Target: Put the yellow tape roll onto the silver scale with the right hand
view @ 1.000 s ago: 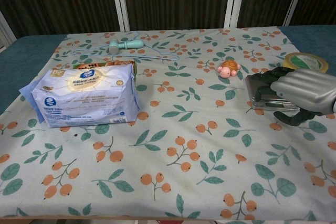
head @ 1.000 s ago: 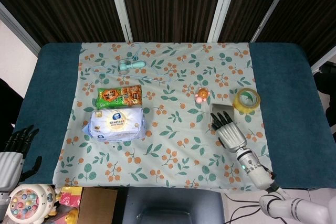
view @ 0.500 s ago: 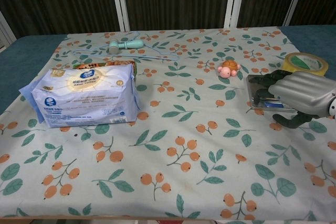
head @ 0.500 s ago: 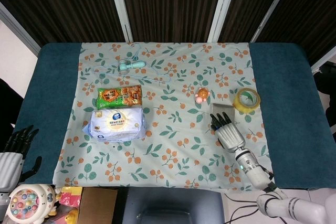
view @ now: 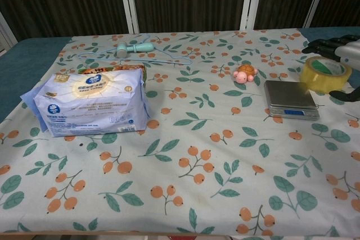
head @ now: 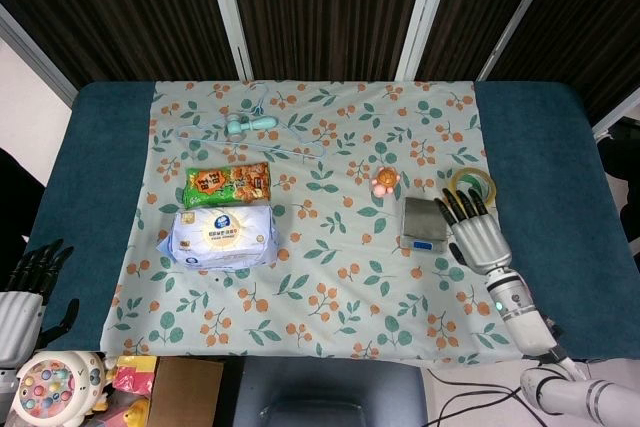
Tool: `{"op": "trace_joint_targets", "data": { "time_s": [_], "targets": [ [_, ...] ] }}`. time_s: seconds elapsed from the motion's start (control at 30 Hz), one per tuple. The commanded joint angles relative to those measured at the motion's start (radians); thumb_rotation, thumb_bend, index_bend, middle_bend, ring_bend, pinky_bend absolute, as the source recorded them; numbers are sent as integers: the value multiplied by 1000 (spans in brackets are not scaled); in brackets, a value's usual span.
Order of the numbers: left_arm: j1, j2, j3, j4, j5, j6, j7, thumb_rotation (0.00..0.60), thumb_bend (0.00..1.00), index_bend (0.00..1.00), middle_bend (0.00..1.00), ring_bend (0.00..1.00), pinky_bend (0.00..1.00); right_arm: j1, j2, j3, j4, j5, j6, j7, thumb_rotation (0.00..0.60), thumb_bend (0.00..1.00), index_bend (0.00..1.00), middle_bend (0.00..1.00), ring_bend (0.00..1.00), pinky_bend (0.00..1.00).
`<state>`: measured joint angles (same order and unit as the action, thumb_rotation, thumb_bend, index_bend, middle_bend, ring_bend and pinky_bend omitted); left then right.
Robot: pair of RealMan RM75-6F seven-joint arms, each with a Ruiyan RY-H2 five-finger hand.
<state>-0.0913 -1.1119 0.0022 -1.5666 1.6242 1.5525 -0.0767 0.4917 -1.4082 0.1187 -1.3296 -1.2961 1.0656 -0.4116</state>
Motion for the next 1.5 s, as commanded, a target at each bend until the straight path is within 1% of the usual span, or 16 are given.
{"op": "trace_joint_targets", "data": {
  "time_s": [0.03,0.13,0.2,0.37,0.5,0.63,0.73,1.03,1.07,1.13,1.17,1.2,1.23,1.3,1.37,1.5],
  "targets": [
    [0,-2,0,1,-2,-3,5,600,452,0,0,0,97,40,33,40,74,100,-114,-4,600,256,13,0,0,0],
    [-2,-6,-3,2,-10,-9,14,600,453,0,0,0,97,91,27,60,164,183,-223,-35,600,139,0,0,0,0],
    [-4,-7,-6,3,-16,-15,18,600,453,0,0,0,97,118,21,69,200,212,-277,-32,600,107,0,0,0,0],
    [-10,-13,-12,5,-34,-31,28,600,453,0,0,0,97,191,-13,82,293,265,-384,-32,600,96,0,0,0,0],
    [-10,-14,-12,6,-37,-34,31,600,452,0,0,0,97,205,-24,84,315,280,-399,-40,600,95,0,0,0,0],
    [-13,-18,-18,13,-51,-43,36,600,453,0,0,0,97,269,-90,81,446,380,-490,-110,600,95,0,0,0,0],
    [-16,-20,-20,15,-58,-51,39,600,454,0,0,0,97,305,-139,73,521,425,-523,-146,600,95,0,0,0,0],
    [-19,-26,-26,18,-75,-61,49,600,452,0,0,0,97,380,-251,59,666,496,-596,-185,600,94,0,0,0,0],
    [-19,-25,-26,19,-75,-61,48,600,452,0,0,0,97,381,-255,56,669,489,-594,-180,600,96,27,0,0,0],
    [-19,-25,-27,20,-75,-59,45,600,452,0,0,0,97,378,-259,52,669,472,-579,-164,600,141,209,52,18,49],
    [-19,-25,-26,21,-74,-58,43,600,452,0,0,0,97,376,-259,49,669,464,-574,-159,600,193,382,141,89,143],
    [-18,-24,-25,21,-73,-58,42,600,452,0,0,0,97,373,-257,47,668,461,-575,-154,600,249,531,264,200,279],
    [-18,-23,-24,20,-70,-56,41,600,452,0,0,0,96,370,-253,44,667,459,-575,-150,600,294,639,369,322,414],
    [-18,-22,-23,18,-67,-55,40,600,452,0,0,0,96,365,-250,39,669,453,-558,-151,600,339,729,472,451,569],
    [-17,-21,-22,16,-63,-52,39,600,452,0,0,0,96,356,-243,40,665,452,-539,-147,600,361,772,514,500,632],
    [-16,-21,-19,14,-56,-48,42,600,451,0,0,0,97,344,-223,43,655,459,-524,-143,600,387,812,550,539,692]
  ]
}}
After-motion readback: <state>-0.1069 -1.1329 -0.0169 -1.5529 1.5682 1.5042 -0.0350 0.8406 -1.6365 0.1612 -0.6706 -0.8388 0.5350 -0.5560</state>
